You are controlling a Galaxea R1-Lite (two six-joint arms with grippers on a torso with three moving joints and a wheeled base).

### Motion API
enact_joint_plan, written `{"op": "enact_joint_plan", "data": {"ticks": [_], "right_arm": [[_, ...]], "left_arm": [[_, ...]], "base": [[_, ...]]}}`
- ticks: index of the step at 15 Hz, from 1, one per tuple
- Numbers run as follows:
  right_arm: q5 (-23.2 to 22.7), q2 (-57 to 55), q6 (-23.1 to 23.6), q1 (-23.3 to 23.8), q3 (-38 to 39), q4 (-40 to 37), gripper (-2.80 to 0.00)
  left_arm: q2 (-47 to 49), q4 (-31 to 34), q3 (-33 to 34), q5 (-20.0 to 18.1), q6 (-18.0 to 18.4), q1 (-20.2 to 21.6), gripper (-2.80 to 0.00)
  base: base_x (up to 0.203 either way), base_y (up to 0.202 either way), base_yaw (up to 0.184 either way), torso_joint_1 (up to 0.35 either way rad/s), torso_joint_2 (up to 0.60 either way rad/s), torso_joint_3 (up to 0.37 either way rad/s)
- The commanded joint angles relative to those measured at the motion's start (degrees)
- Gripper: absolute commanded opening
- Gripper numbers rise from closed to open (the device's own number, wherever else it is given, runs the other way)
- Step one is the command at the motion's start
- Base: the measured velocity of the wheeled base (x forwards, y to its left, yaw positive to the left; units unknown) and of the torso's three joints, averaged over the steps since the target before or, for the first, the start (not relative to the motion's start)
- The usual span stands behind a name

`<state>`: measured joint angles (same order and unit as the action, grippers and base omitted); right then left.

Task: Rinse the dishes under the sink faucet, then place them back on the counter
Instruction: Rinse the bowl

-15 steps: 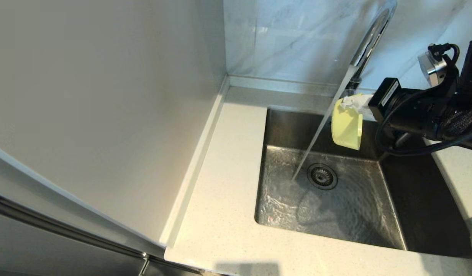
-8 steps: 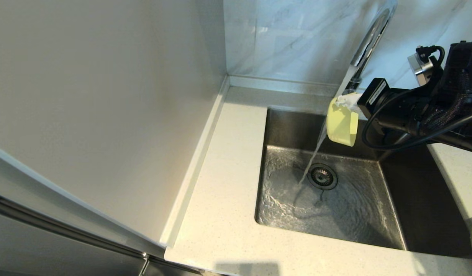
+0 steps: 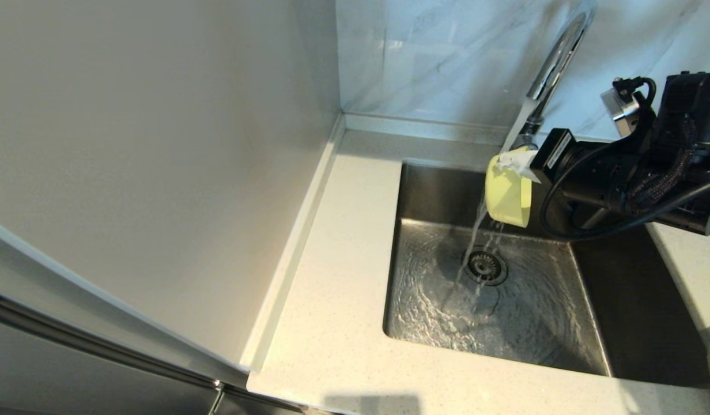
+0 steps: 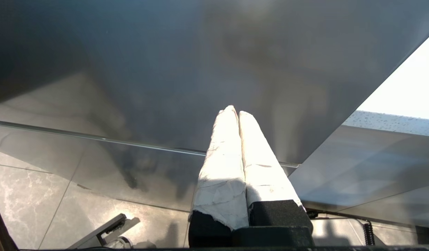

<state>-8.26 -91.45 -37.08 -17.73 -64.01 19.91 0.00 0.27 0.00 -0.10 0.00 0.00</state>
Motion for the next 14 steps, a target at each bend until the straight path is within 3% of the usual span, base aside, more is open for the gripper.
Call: {"op": "enact_joint_plan", "data": {"ticks": [1,3,7,10,14], "right_arm": [[-2.9,1.1,5.0,-1.2,2.2,0.1,-2.8],[-7.9,1.5,14.0,-2.8,4.9,0.0,-2.8],[-9.9,-0.8,15.2,-4.1,3.2,0.1,-2.8],[-9.8,-3.3,17.9,-4.1,1.8,0.3,-2.8],[-9.4,-7.2,18.2,-4.0,-2.8,0.1,-2.8]], "left_arm": [[0.0,0.0,0.0,0.0,0.0,0.0,-2.8],[0.0,0.0,0.0,0.0,0.0,0.0,-2.8],[0.0,0.0,0.0,0.0,0.0,0.0,-2.8],[0.0,0.0,0.0,0.0,0.0,0.0,-2.8],[0.0,0.0,0.0,0.0,0.0,0.0,-2.8]], "base": [[0.0,0.0,0.0,0.0,0.0,0.0],[0.0,0.0,0.0,0.0,0.0,0.0],[0.0,0.0,0.0,0.0,0.0,0.0],[0.0,0.0,0.0,0.0,0.0,0.0],[0.0,0.0,0.0,0.0,0.0,0.0]]}}
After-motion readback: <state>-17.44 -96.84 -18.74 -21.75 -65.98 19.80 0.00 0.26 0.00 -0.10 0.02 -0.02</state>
